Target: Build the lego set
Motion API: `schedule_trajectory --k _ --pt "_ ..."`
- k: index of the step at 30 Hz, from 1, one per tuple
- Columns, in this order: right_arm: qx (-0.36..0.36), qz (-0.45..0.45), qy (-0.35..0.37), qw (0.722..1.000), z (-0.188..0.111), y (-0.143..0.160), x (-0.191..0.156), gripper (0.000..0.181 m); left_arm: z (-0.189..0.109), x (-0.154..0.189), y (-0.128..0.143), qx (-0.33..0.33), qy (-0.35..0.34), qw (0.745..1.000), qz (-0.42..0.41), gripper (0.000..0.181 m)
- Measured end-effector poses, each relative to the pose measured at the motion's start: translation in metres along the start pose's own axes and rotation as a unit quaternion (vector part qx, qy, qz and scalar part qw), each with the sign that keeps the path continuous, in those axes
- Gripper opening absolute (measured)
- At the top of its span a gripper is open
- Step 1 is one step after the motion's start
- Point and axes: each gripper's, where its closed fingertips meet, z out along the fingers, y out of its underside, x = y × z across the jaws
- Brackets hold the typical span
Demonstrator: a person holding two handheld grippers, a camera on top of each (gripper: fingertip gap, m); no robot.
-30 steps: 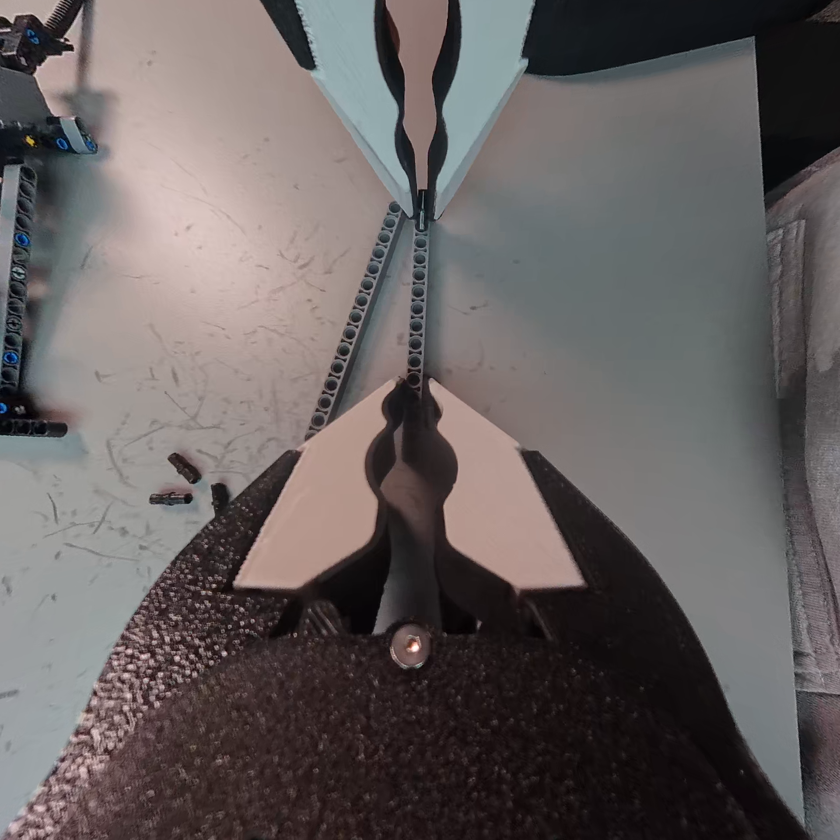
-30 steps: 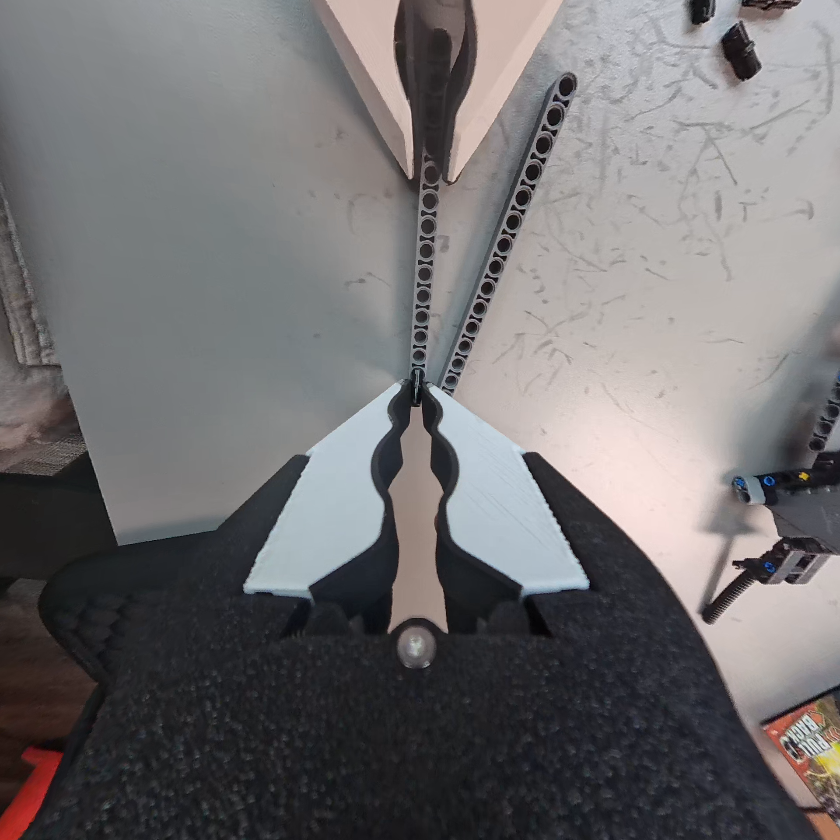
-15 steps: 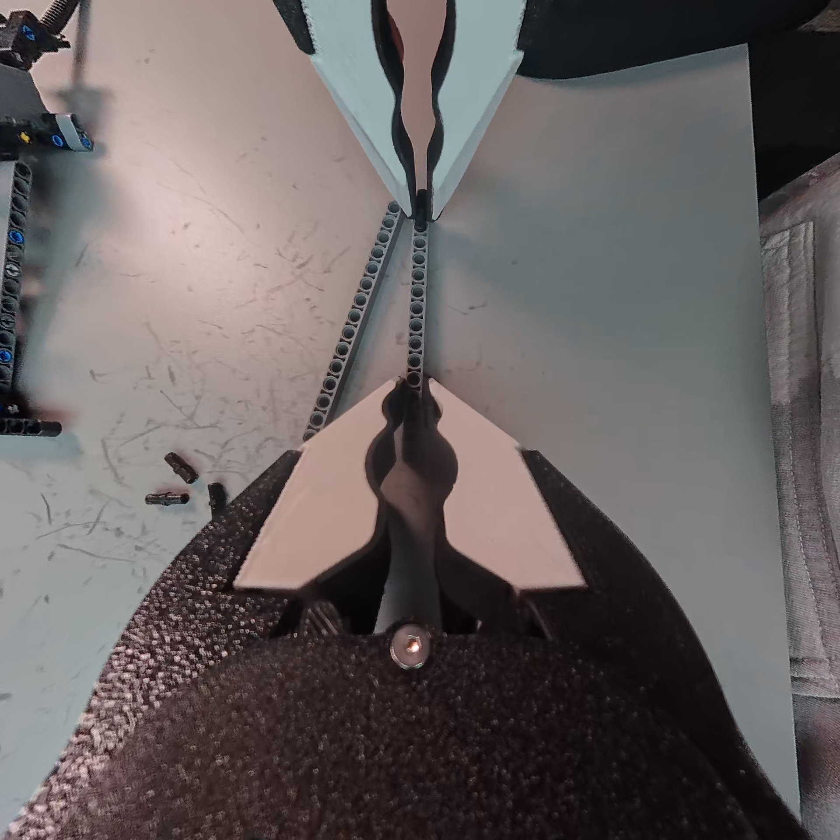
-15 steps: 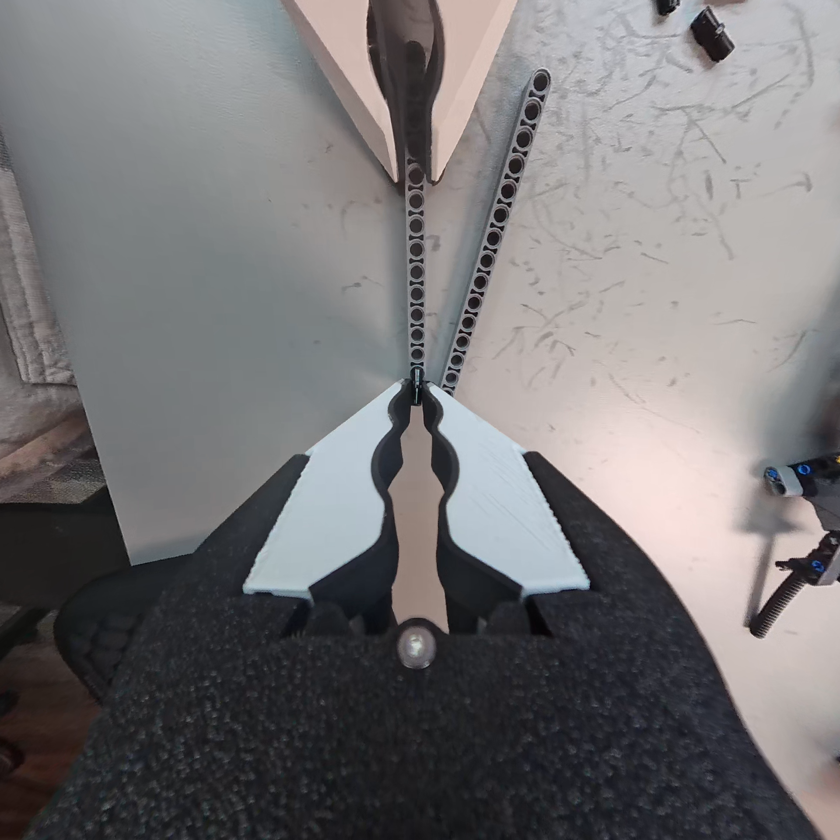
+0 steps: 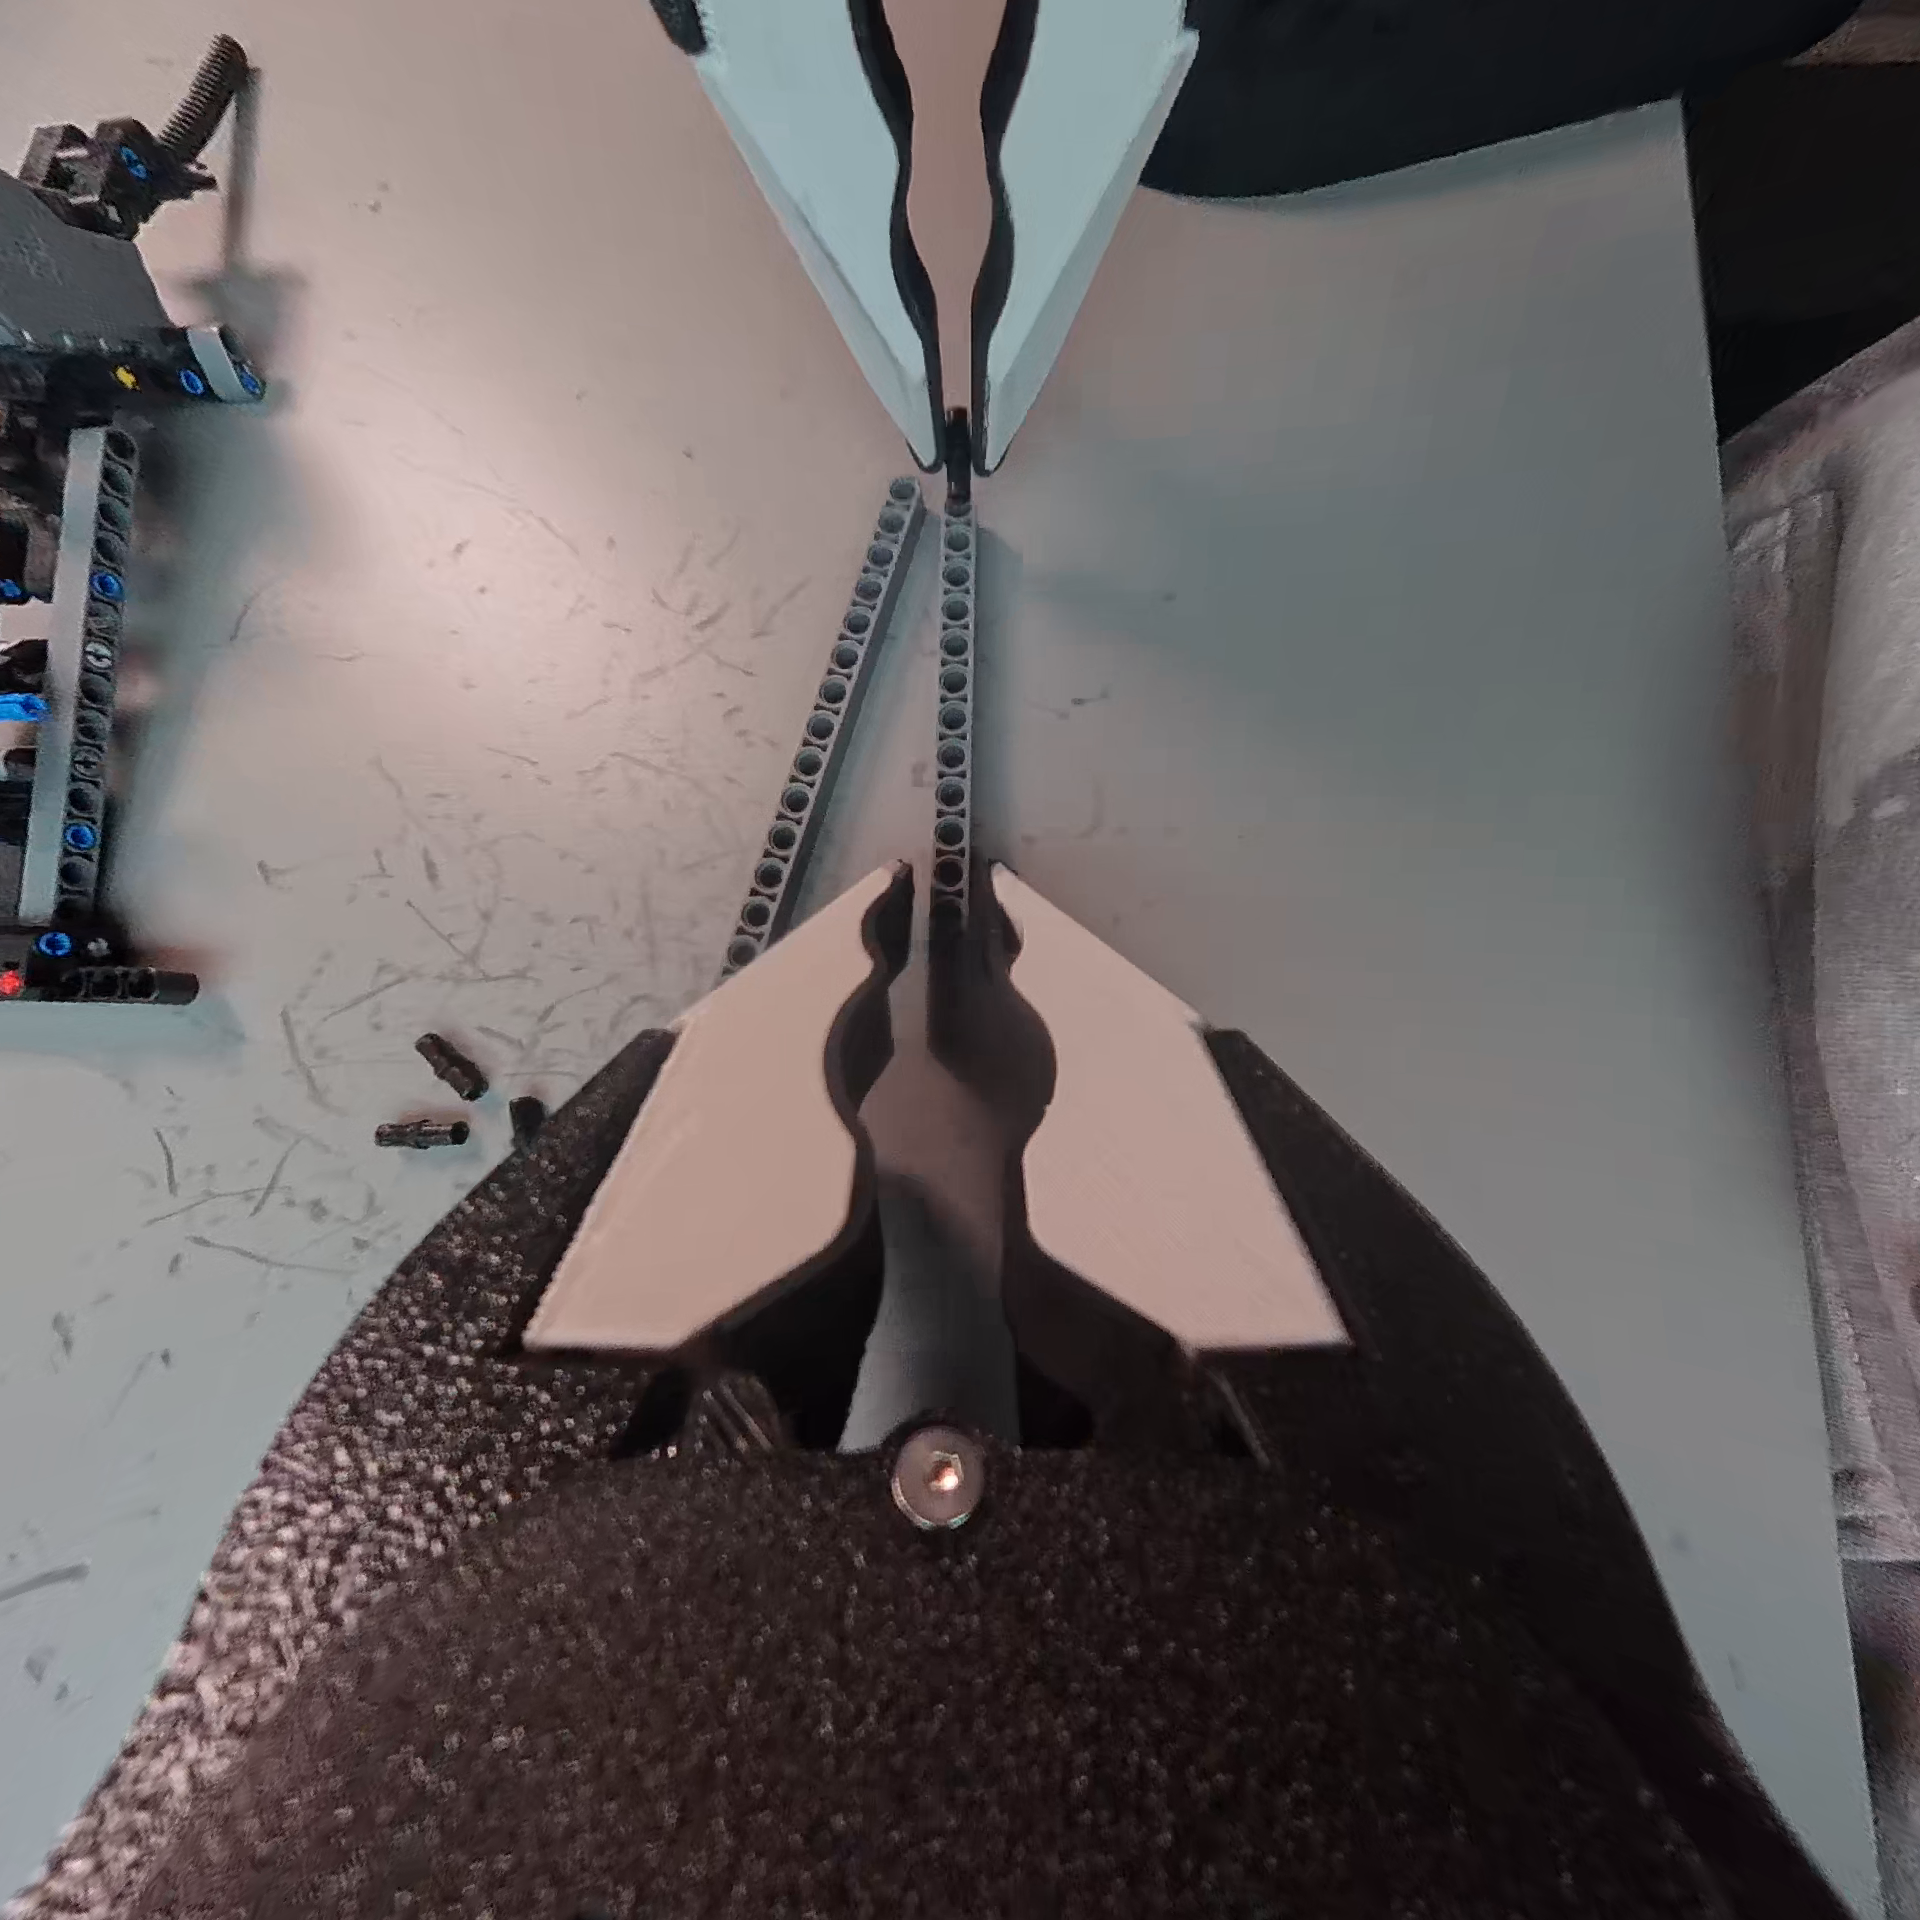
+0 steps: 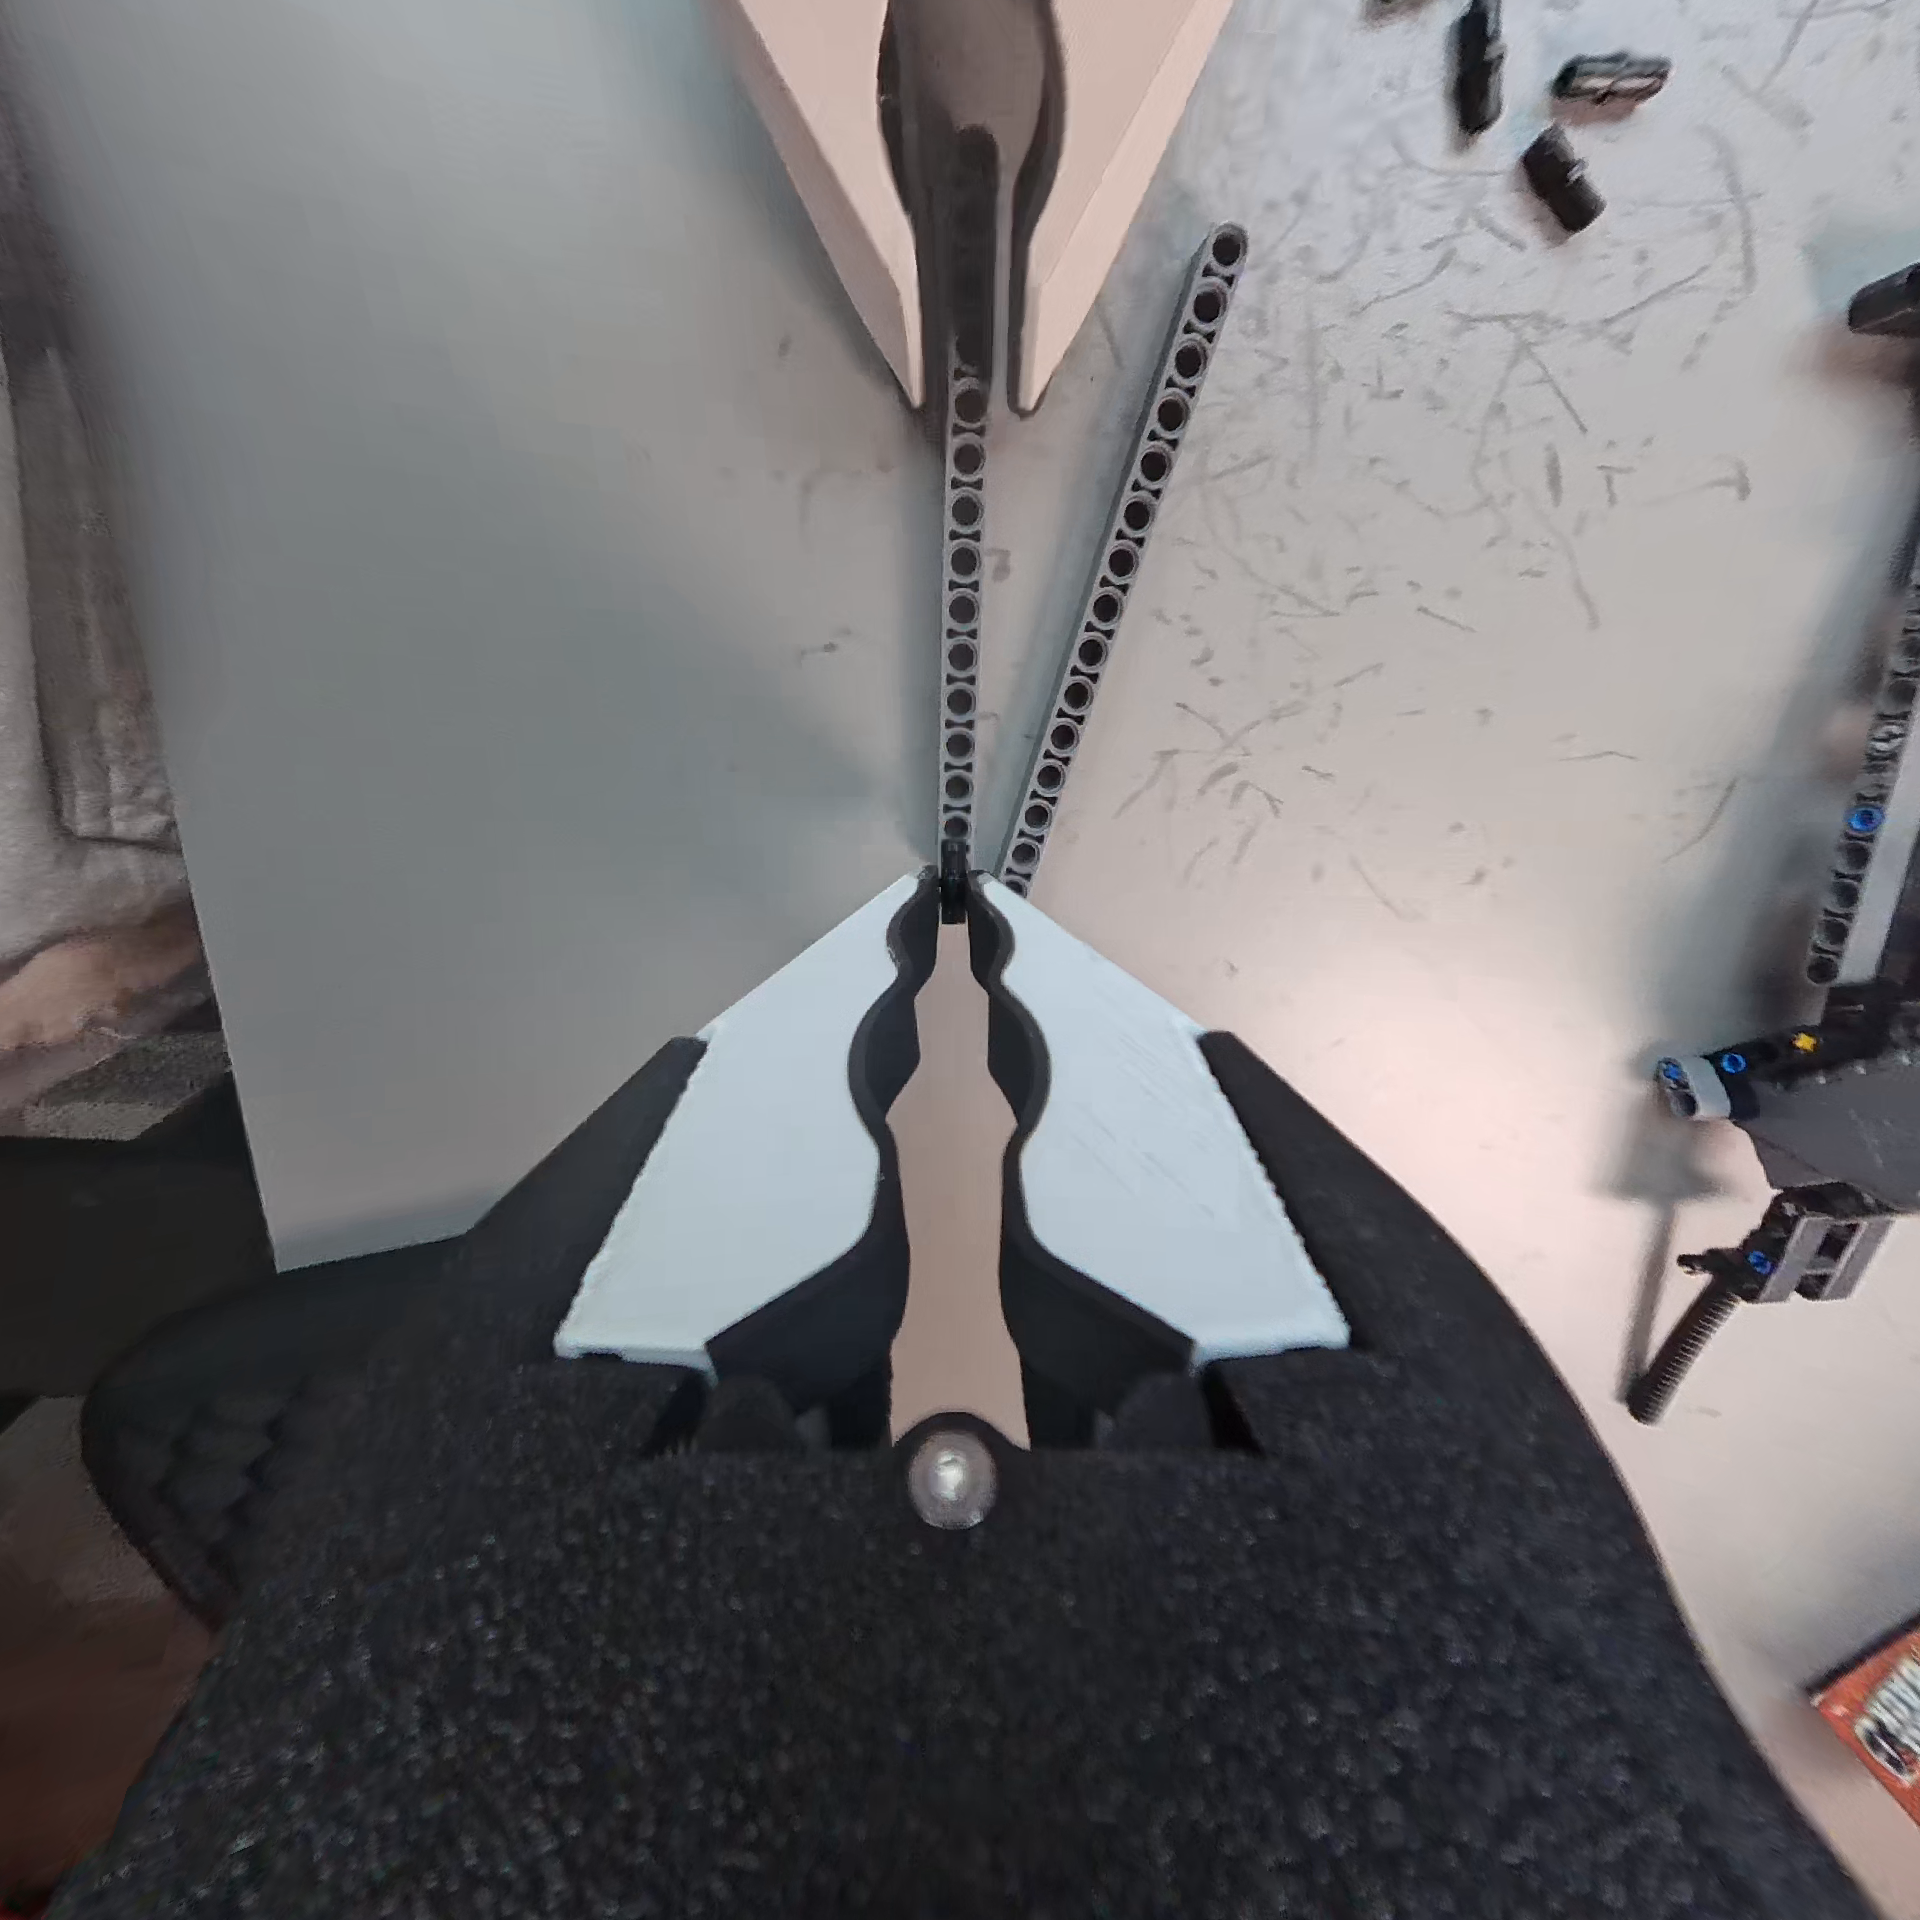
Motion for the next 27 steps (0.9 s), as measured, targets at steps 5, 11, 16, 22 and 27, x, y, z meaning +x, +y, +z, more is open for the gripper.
schedule_trajectory --k 5,11,16,22,27 --pt "0.126 0.001 0.092 0.988 -0.013 -0.027 0.005 0.005 -0.021 0.003 -0.034 0.109 0.048 0.991 -0.059 0.022" --pt "0.233 -0.001 0.201 0.951 -0.024 -0.053 0.005 0.005 -0.034 -0.001 -0.06 0.195 0.091 0.966 -0.146 0.025" --pt "0.258 -0.012 0.253 0.932 -0.039 -0.065 0.007 0.005 -0.038 0.0 -0.065 0.214 0.118 0.953 -0.179 0.02" --pt "0.26 -0.048 0.268 0.927 -0.046 -0.078 0.002 0.005 -0.043 0.002 -0.066 0.226 0.158 0.938 -0.21 0.009" --pt "0.3 -0.062 0.268 0.913 -0.06 -0.086 -0.004 0.004 -0.056 0.008 -0.072 0.252 0.222 0.91 -0.243 0.005"
